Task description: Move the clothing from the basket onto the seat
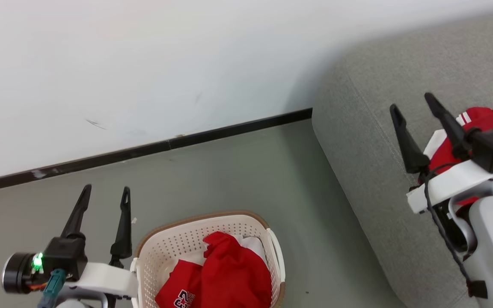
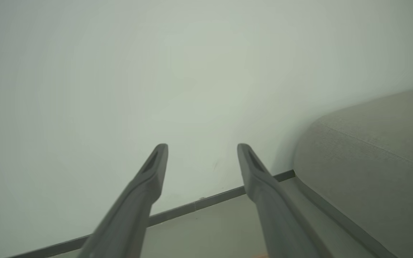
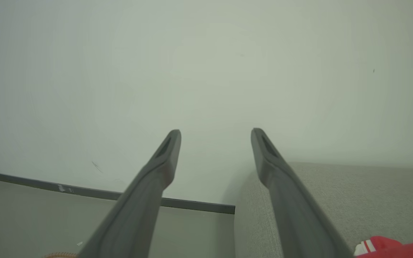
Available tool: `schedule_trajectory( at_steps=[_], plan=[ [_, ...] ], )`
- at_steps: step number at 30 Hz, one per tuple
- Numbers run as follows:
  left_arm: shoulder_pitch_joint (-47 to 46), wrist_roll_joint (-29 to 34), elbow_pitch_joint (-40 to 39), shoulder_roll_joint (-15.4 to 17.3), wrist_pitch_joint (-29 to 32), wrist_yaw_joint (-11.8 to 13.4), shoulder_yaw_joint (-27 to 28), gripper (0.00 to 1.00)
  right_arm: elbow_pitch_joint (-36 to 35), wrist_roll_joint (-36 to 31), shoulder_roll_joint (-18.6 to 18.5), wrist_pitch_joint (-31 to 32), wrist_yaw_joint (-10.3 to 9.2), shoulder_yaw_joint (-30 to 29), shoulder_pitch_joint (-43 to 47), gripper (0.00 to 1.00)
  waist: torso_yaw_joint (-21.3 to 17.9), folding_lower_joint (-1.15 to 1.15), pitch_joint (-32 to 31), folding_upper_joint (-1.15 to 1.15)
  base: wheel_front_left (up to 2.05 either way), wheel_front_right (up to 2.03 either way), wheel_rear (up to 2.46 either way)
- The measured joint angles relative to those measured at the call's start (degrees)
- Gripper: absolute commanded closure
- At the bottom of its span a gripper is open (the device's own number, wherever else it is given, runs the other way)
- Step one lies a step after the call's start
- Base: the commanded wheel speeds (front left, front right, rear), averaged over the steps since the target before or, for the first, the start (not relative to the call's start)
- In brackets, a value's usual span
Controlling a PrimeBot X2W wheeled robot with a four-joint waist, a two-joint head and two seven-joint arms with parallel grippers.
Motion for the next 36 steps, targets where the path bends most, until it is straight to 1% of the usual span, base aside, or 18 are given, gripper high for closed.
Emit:
schedule_trajectory(
  at_steps=[7, 16, 24, 36],
  plan=[
    [4.00, -0.68, 1.76, -1.11, 0.00, 2.29, 2.40, 0.00, -0.81, -1.07, 3.25, 0.00, 0.00, -0.45, 5.05, 0.00, 2.14, 0.00, -2.80, 0.00, 0.00, 0.00, 0.00],
    [6.73, -1.03, 3.81, -2.35, 0.00, 2.79, 3.03, 0.00, -2.13, -1.08, 7.15, 0.00, 0.00, -1.74, 12.07, 0.00, 4.42, 0.00, -6.06, 0.00, 0.00, 0.00, 0.00],
    [7.76, -0.94, 4.87, -3.05, 0.00, 2.79, 3.02, 0.00, -2.09, -1.53, 8.18, 0.00, -0.01, -2.57, 18.76, 0.00, 6.11, 0.00, -8.50, 0.00, 0.00, 0.00, 0.00],
    [7.95, -0.92, 6.00, -3.67, 0.00, 2.69, 3.05, 0.00, -3.34, -3.15, 9.56, 0.00, -0.01, -3.32, 24.26, 0.00, 8.08, 0.00, -10.72, 0.00, 0.00, 0.00, 0.00]
  ],
)
